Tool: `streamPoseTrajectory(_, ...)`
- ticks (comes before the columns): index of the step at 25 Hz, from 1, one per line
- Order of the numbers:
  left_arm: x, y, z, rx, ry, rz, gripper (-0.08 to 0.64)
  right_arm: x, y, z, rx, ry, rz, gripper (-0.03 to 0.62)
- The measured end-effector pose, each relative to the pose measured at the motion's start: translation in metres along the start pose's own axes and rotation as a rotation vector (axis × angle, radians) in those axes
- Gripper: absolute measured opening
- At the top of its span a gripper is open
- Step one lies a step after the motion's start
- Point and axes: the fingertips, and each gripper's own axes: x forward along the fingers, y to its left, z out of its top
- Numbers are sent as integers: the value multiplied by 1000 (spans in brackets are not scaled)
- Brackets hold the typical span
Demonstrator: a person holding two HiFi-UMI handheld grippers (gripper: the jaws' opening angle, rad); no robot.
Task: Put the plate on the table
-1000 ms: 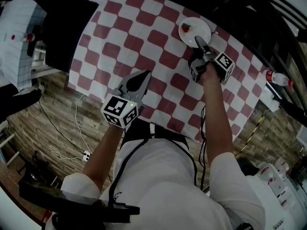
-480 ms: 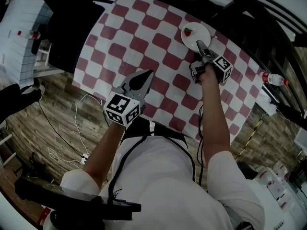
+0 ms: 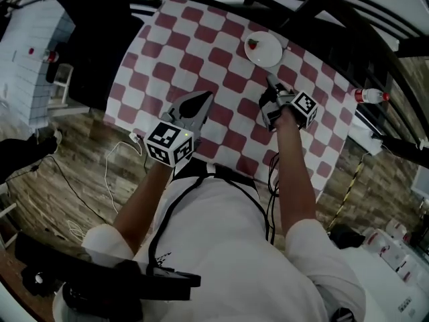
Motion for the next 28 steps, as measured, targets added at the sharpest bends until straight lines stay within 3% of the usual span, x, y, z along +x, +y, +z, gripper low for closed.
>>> streamPoseTrajectory(5, -10, -13, 11, 29, -6, -51, 5, -44, 31, -18, -92, -15, 60, 6)
streamPoseTrajectory(14, -28, -34, 12, 65, 16, -137, 5, -122, 68, -66, -144, -81, 180, 6)
streamPoseTrajectory(28, -54, -55, 8, 102, 8, -198, 5, -202, 93, -116, -335, -204, 232, 6)
